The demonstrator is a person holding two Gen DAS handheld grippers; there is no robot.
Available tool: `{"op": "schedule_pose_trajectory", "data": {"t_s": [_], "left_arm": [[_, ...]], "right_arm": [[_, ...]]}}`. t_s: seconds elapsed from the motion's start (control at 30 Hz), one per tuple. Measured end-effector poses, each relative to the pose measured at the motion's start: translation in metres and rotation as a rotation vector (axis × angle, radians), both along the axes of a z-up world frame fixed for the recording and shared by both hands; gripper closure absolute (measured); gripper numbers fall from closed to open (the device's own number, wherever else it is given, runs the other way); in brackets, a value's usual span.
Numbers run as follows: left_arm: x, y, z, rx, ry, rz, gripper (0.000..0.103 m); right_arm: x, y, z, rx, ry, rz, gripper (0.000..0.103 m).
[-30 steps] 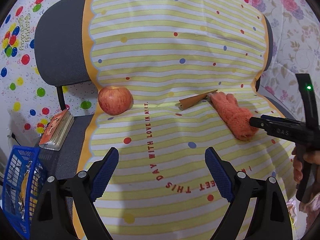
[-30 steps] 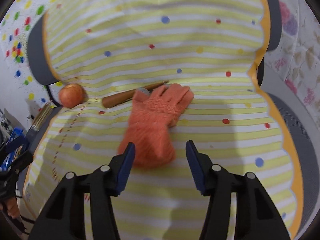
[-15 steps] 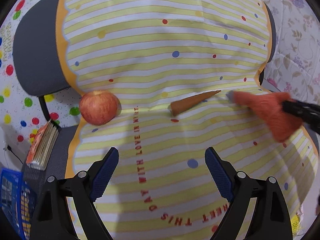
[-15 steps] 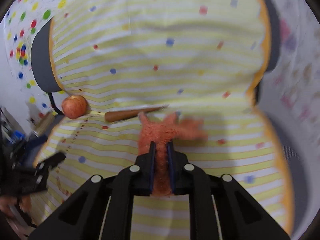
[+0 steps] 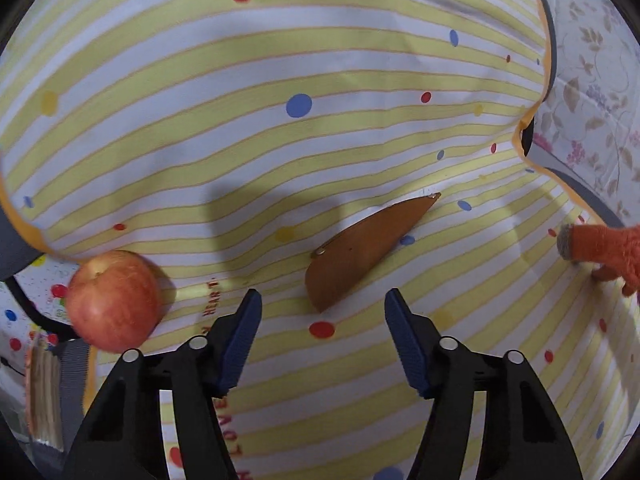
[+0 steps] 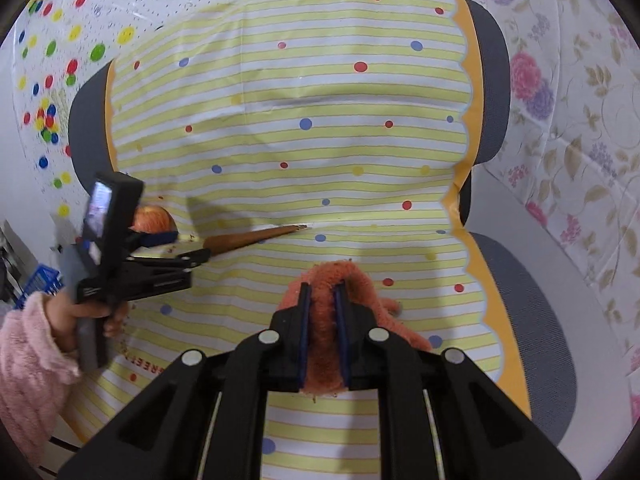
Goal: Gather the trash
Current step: 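Grasp the orange glove with the right gripper while the left gripper grasps the wooden stick, then carry the glove and stick to the bin and open both grippers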
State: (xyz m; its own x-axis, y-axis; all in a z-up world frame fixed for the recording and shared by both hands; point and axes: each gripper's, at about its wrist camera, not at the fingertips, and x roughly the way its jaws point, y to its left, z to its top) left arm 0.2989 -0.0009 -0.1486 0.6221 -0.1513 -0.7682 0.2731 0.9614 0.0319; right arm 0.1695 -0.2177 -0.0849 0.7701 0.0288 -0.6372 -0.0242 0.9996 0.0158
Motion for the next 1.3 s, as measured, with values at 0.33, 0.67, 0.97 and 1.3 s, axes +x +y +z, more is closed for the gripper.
{"op": "schedule_pose_trajectory", "data": {"t_s": [0.33,0.67,0.97,1.3], "left_arm": [[0.03,0.004,-0.014,-0.167,0.136,0.018,0.065],[-0.068,-0.012,0.044,-0.196,-0.084,-0.036,0.101],[-0.199,-0.021,0.076,-0.222,-0.171,-0.128,0.101],[-0.272,-0.056,0.07,-0.223,-0.186,-0.228,0.1]], "right_arm": [[0.002,-0.007,-0.004,0.096,0.013,0.0,0.091],[-0.05,-0.001,0.009,0.094,-0.028,-0.015,0.091],[-0.101,0.004,0.002,0.081,-0.03,-0.05,0.091],[-0.16,0.006,-0.011,0.011,-0.03,-0.094,0.091]]}}
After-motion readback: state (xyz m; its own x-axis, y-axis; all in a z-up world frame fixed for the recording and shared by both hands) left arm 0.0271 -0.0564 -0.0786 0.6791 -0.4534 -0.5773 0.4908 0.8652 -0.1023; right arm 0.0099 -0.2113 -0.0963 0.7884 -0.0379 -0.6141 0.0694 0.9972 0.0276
